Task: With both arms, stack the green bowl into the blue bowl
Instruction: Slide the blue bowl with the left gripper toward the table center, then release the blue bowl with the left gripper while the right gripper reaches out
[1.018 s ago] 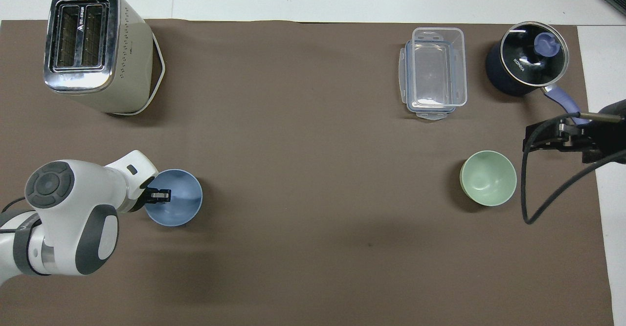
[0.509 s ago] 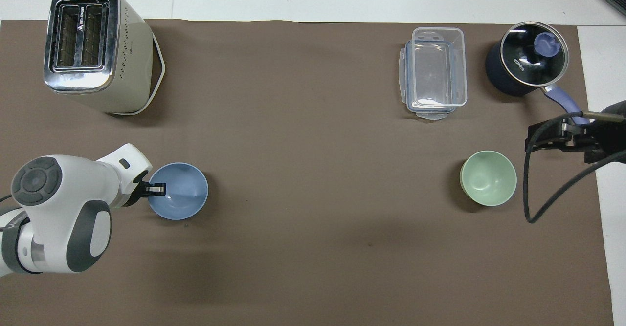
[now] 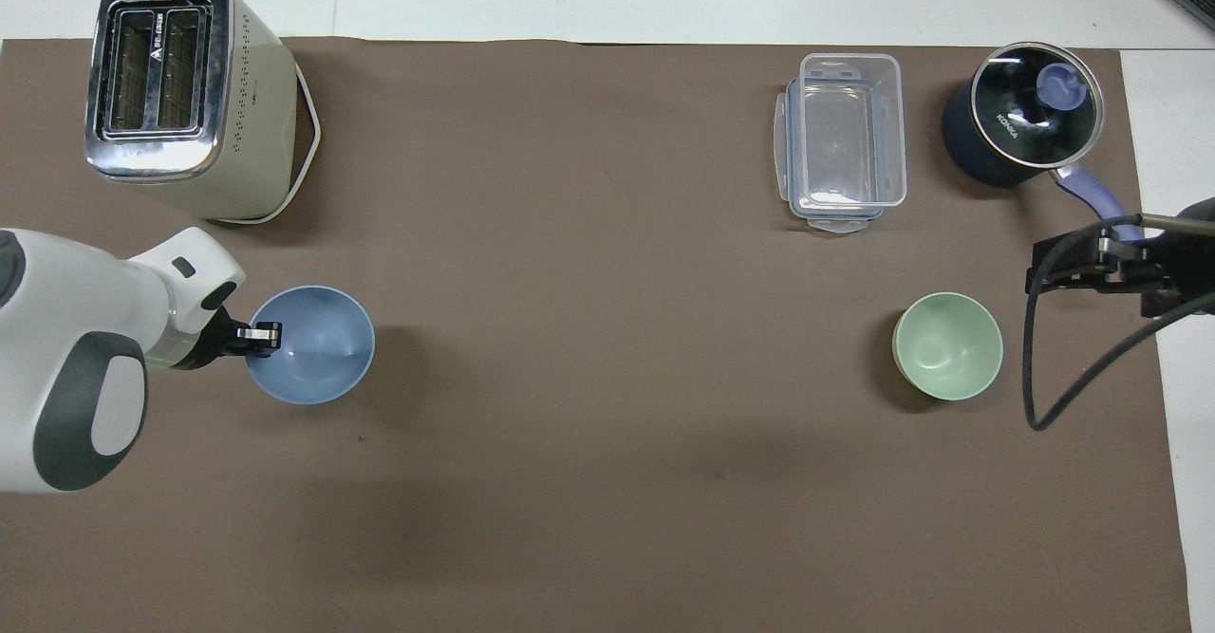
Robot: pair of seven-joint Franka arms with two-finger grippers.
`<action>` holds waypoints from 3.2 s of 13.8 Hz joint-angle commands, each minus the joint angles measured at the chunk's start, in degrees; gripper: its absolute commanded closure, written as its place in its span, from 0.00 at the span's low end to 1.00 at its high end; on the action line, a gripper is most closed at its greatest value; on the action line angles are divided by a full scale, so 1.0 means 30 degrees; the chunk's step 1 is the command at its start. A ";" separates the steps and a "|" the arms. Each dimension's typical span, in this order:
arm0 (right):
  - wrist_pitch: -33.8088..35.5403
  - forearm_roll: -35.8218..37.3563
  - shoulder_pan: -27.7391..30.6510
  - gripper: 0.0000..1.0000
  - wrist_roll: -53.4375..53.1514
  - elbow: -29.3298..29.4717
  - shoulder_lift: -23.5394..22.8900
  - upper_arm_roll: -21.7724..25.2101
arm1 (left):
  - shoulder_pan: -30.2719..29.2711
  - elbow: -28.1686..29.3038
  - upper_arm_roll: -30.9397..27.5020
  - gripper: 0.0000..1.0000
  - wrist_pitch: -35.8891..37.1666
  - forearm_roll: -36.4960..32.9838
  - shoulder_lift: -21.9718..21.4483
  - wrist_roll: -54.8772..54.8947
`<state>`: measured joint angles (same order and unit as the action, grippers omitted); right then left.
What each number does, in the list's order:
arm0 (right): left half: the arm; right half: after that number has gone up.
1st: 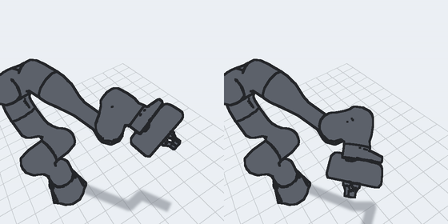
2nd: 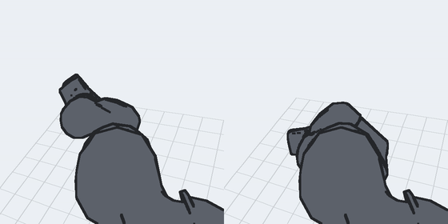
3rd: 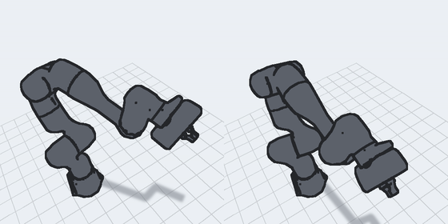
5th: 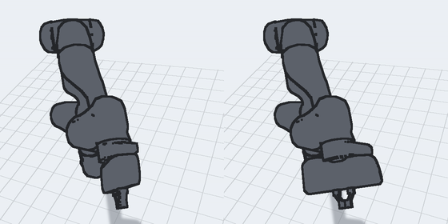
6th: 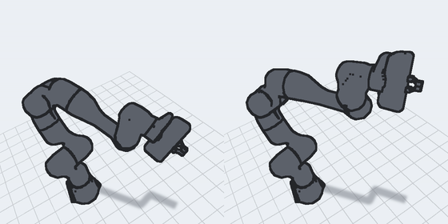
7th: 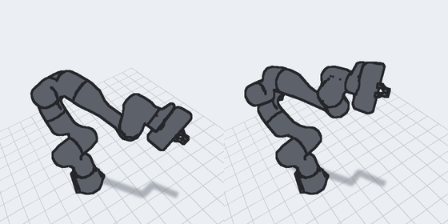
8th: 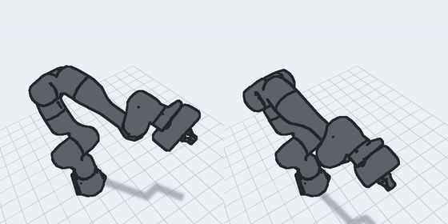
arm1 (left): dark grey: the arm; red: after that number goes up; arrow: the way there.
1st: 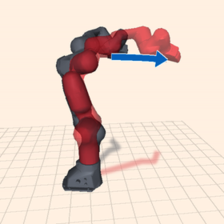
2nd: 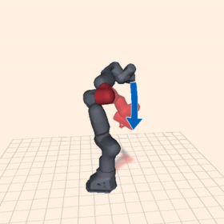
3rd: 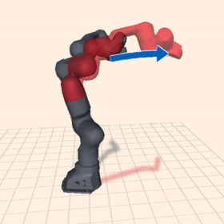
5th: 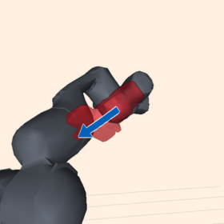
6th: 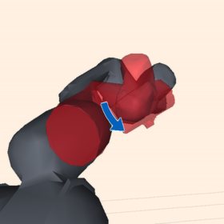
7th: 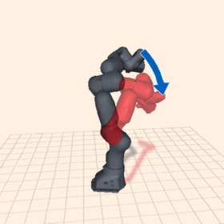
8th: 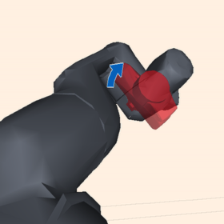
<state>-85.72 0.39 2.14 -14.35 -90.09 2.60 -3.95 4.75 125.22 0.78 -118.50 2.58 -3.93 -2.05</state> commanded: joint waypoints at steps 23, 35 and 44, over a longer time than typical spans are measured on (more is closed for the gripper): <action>-0.0227 -0.0395 0.0195 0.00 0.0622 -0.0264 0.0187 0.0085 | 0.8136 0.0328 0.0119 1.00 -0.3386 0.2363 0.1221 -0.7193; -0.0227 -0.0395 0.0400 0.00 0.0622 -0.0439 0.0304 0.0085 | 1.2918 0.2058 0.0119 0.41 -0.7723 0.2363 0.3680 -0.9514; -0.0286 -0.0424 0.0400 0.00 0.0446 -0.0439 0.0275 0.0056 | 0.8412 -0.1953 0.0002 0.00 -0.2688 0.2100 0.3245 -0.9423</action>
<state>-85.71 0.39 2.79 -14.33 -90.26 2.60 -3.94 32.52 121.59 0.41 -129.67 8.70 6.42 -30.58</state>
